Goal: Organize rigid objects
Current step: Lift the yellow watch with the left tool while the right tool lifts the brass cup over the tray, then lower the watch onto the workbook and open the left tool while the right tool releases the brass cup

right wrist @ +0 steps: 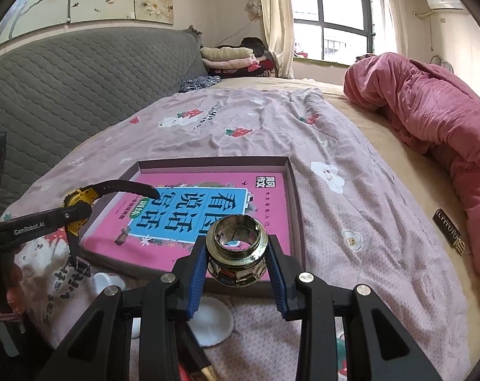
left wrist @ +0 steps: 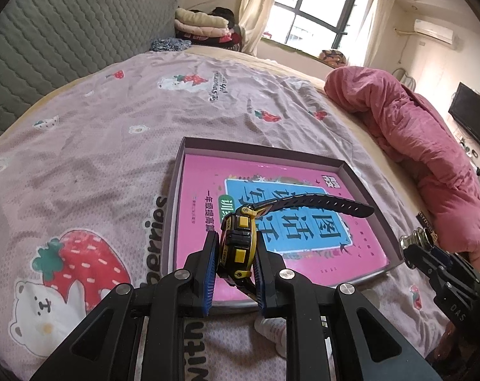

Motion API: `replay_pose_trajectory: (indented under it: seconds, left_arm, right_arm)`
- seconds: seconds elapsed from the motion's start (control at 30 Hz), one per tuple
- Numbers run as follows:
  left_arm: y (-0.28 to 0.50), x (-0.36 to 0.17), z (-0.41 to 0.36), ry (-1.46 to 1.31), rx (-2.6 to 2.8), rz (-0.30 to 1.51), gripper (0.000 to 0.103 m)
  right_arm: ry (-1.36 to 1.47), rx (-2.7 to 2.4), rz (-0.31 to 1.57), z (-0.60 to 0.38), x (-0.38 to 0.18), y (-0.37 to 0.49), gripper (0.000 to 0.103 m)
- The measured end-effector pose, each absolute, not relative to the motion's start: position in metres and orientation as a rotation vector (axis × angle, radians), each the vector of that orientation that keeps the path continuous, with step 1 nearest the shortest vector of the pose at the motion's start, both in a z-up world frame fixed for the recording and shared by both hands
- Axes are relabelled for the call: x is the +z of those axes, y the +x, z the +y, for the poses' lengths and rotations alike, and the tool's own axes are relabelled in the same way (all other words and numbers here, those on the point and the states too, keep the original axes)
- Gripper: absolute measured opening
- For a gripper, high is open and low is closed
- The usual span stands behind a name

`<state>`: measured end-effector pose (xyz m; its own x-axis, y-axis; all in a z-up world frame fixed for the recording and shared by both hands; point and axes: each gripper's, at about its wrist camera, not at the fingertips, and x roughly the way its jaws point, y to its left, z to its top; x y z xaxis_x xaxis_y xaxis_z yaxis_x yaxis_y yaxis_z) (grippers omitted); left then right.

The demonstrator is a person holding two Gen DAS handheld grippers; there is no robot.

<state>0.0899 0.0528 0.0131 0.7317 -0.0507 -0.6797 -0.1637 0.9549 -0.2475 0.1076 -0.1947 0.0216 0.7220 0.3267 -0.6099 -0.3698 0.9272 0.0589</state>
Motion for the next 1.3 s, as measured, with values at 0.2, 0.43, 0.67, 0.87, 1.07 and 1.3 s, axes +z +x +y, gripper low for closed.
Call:
replay_pose_trajectory:
  seconds: [0.2, 0.43, 0.67, 0.87, 1.07, 1.3]
  left_arm:
    - [0.1, 0.01, 0.057, -0.314, 0.08, 0.752, 0.021]
    - [0.114, 0.003, 0.061, -0.315, 0.107, 0.756, 0.021]
    - [0.121, -0.004, 0.062, -0.306, 0.131, 0.774, 0.021]
    - [0.123, -0.006, 0.061, -0.277, 0.149, 0.769, 0.017]
    - [0.126, -0.01, 0.056, -0.253, 0.146, 0.782, 0.016]
    - [0.126, -0.01, 0.054, -0.246, 0.149, 0.784, 0.016]
  right_arm:
    - [-0.064, 0.385, 0.66, -0.194, 0.02, 0.117, 0.037]
    - [-0.067, 0.387, 0.671, -0.192, 0.015, 0.126, 0.037]
    - [-0.08, 0.39, 0.681, -0.188, 0.011, 0.128, 0.037]
    - [-0.076, 0.38, 0.685, -0.19, 0.011, 0.129, 0.037]
    - [-0.059, 0.378, 0.701, -0.192, 0.008, 0.132, 0.037]
    - [-0.067, 0.38, 0.717, -0.189, 0.005, 0.138, 0.037]
